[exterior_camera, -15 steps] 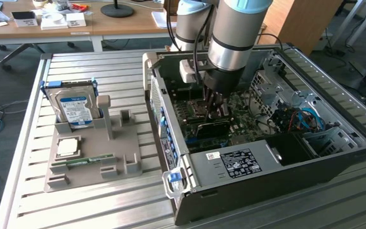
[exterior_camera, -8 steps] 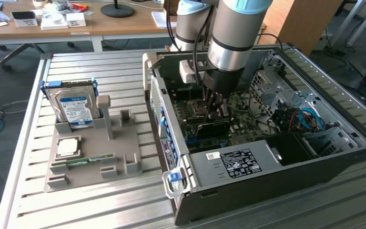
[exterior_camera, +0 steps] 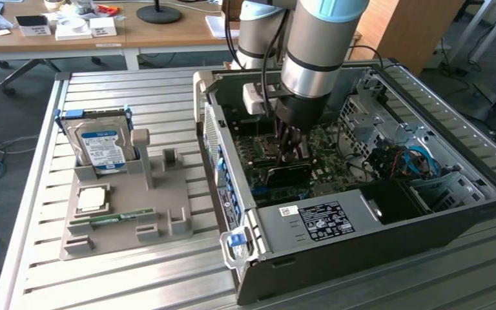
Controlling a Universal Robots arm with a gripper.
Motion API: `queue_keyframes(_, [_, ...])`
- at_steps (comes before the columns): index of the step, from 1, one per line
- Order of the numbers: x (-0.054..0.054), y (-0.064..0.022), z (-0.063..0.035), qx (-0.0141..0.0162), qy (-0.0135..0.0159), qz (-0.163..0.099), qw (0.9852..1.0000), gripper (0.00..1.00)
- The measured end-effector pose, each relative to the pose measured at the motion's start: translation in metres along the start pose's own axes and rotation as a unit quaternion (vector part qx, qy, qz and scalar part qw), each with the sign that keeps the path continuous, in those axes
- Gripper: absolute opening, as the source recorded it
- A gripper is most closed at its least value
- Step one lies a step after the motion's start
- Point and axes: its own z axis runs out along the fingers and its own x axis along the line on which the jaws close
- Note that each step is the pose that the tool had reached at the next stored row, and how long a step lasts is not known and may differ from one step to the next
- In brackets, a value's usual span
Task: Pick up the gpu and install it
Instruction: 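Press down on the gpu until it lock into place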
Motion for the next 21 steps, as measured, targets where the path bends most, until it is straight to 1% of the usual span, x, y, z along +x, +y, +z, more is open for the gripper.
queue_keyframes(8, [0.0001,0.0,0.0023,0.0,0.0001,0.0,1.0,0.11])
queue_keyframes(15, [0.0001,0.0,0.0023,0.0,0.0001,0.0,1.0,0.11])
queue_keyframes(21, [-0.0001,0.0,-0.0006,0.0,0.0,0.0,1.0,0.11])
